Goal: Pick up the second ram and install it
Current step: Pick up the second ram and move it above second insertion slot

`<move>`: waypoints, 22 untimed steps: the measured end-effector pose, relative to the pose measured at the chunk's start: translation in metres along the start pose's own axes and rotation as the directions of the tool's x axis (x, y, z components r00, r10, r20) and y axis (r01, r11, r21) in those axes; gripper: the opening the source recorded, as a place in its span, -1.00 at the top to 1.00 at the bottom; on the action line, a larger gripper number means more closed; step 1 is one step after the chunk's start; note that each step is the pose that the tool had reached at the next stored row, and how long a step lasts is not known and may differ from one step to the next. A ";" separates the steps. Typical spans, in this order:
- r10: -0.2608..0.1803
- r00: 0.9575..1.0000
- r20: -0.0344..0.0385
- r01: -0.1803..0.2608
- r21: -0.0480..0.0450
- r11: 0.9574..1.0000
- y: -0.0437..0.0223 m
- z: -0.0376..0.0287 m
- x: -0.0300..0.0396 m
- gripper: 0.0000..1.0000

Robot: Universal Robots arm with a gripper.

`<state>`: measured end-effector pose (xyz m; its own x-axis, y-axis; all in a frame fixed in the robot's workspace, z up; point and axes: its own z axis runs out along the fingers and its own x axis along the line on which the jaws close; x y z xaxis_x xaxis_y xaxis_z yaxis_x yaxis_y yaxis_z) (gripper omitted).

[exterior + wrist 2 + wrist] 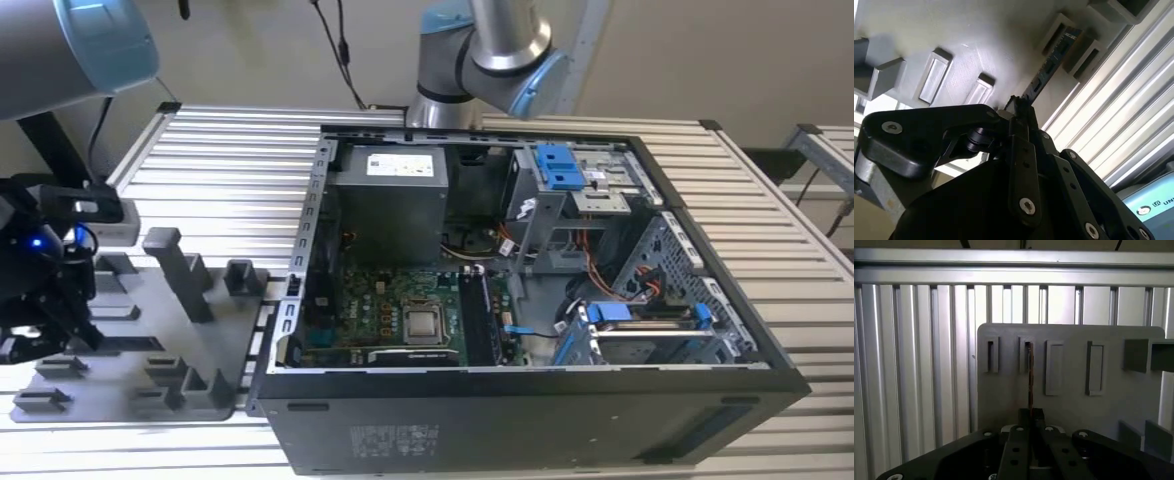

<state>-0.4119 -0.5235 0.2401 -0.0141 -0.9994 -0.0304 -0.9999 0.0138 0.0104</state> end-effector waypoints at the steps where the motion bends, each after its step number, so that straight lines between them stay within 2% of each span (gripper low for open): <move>1: 0.000 1.000 0.000 0.000 0.000 1.000 0.0000 -0.0013 0.0000 0.72; 11: 0.000 1.000 0.000 0.000 0.000 1.000 0.0001 -0.0153 -0.0004 0.72; 22: 0.000 1.000 0.000 0.000 0.000 1.000 0.0004 -0.0369 -0.0011 0.72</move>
<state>-0.4119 -0.5235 0.2770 -0.0141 -0.9994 -0.0304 -0.9999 0.0138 0.0104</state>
